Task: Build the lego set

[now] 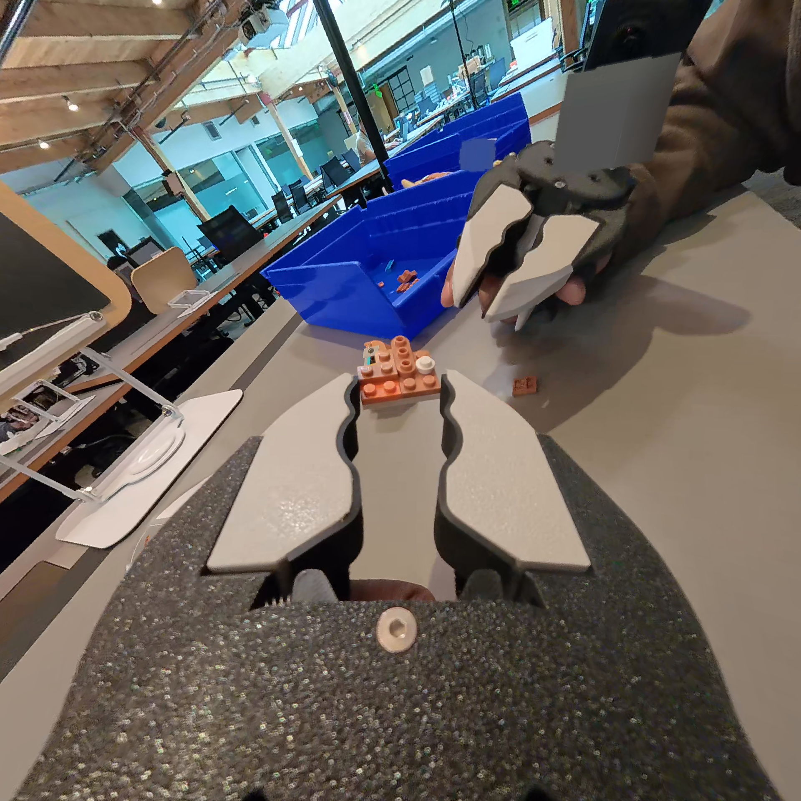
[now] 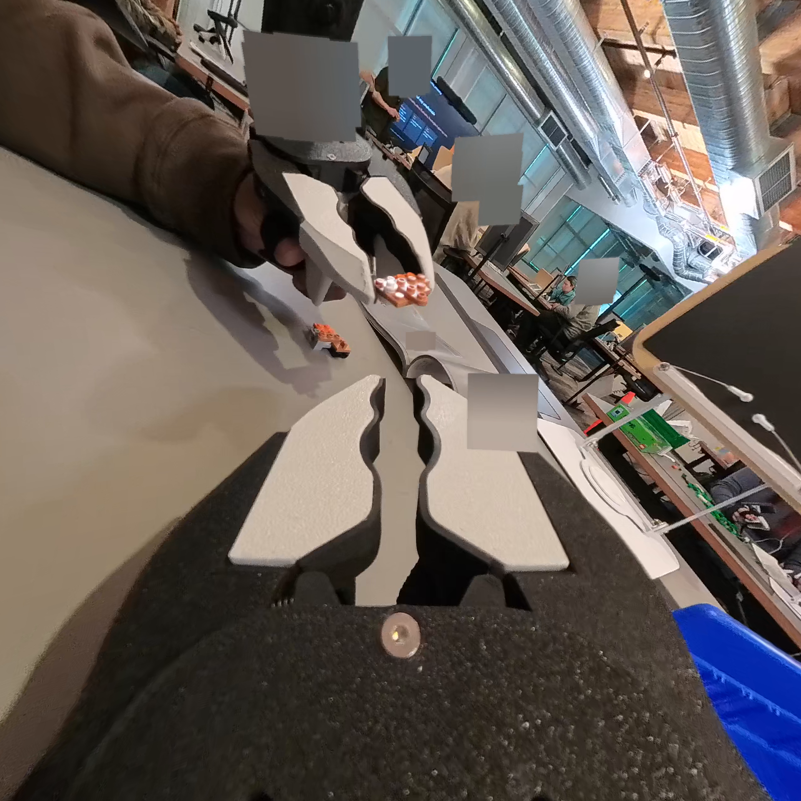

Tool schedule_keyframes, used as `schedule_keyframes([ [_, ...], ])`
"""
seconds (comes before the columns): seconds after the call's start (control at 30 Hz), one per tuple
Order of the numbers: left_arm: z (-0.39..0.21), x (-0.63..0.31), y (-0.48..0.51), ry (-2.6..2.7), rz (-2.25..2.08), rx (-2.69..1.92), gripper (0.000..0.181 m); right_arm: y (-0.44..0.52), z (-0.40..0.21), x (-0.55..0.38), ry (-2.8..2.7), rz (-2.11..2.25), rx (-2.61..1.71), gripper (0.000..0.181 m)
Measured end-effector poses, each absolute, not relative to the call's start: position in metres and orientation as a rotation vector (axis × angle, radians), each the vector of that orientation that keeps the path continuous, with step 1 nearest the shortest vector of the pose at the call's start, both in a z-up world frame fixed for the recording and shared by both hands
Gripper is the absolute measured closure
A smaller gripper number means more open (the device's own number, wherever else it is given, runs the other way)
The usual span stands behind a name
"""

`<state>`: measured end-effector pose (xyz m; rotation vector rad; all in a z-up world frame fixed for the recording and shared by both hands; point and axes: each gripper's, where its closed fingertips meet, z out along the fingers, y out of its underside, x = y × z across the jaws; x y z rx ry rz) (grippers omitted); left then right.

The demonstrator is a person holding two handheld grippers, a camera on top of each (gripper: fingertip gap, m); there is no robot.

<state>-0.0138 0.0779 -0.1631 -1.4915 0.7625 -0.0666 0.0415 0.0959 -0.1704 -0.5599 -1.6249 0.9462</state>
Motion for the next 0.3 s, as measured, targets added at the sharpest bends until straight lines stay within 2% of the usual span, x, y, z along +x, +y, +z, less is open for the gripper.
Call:
schedule_keyframes([
  [0.3,-0.1623,-0.0098,0.0771,0.774,-0.061,-1.485,0.146,0.0945,-0.1732,0.0405,-1.633,0.877,-0.522,0.169],
])
